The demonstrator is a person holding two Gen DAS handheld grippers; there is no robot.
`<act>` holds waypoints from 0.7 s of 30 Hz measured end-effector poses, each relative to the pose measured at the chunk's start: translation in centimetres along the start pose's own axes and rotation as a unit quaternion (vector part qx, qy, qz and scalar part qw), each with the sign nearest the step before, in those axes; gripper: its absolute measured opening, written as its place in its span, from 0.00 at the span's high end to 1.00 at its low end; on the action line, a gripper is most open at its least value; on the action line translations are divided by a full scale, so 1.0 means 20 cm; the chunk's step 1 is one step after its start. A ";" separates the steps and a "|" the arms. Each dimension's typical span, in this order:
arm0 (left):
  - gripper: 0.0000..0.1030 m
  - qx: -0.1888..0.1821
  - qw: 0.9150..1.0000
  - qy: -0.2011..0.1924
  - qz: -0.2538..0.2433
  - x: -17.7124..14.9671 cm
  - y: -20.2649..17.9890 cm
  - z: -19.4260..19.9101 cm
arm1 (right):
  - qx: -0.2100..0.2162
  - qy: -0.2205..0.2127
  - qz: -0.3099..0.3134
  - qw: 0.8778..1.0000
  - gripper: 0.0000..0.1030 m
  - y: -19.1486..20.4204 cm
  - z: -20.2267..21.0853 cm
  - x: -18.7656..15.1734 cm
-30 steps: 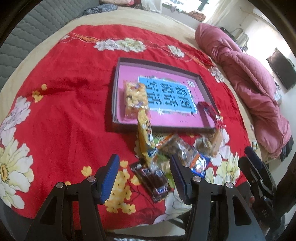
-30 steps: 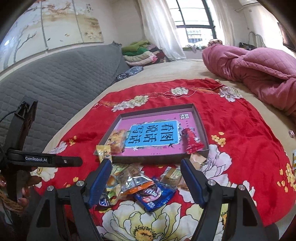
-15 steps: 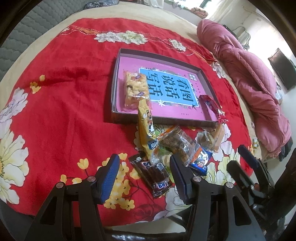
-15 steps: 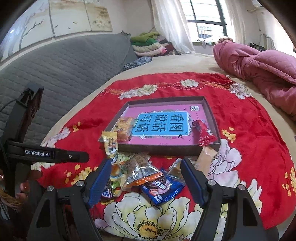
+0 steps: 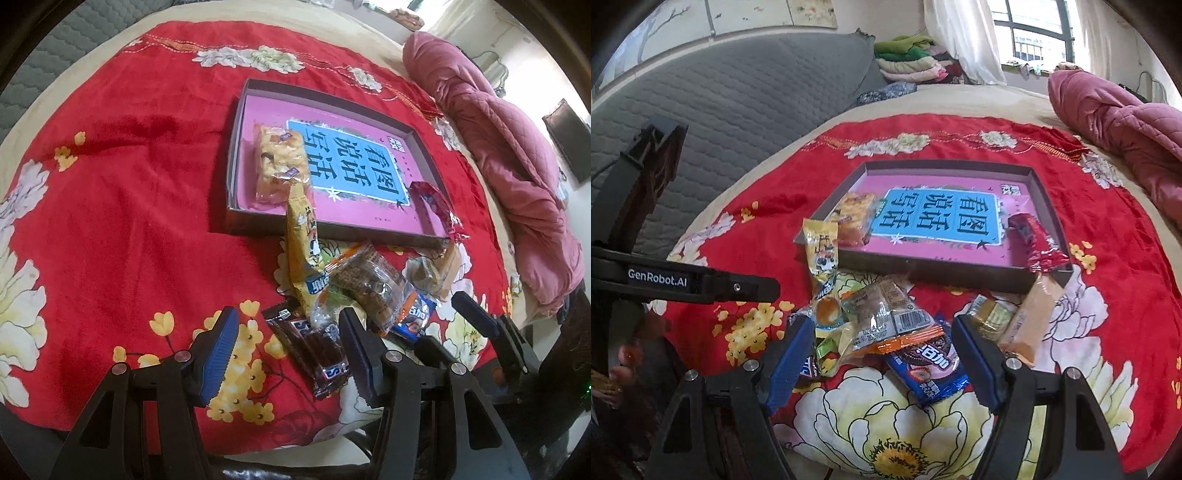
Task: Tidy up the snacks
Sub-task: 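Reach left gripper to the tall yellow bag while right gripper reaches the barcoded pastry pack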
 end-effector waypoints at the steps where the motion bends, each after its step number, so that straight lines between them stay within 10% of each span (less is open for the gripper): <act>1: 0.44 0.000 1.000 0.000 0.002 0.00 0.00 -0.01 | 0.000 0.003 0.001 1.000 0.26 0.00 -0.01 0.00; 21: 0.44 -0.004 1.000 0.015 0.016 0.02 0.04 -0.11 | 0.009 0.046 -0.001 0.999 0.26 -0.03 -0.20 -0.03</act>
Point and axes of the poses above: each gripper's, at about its wrist camera, not at the fingertips, and z roughly against the way its jaws point, y to its left, x to its top, the point moved 3 cm from there along -z, roughly the way its jaws point, and after that the axes turned 13 degrees about -y, right-handed, at the moved point
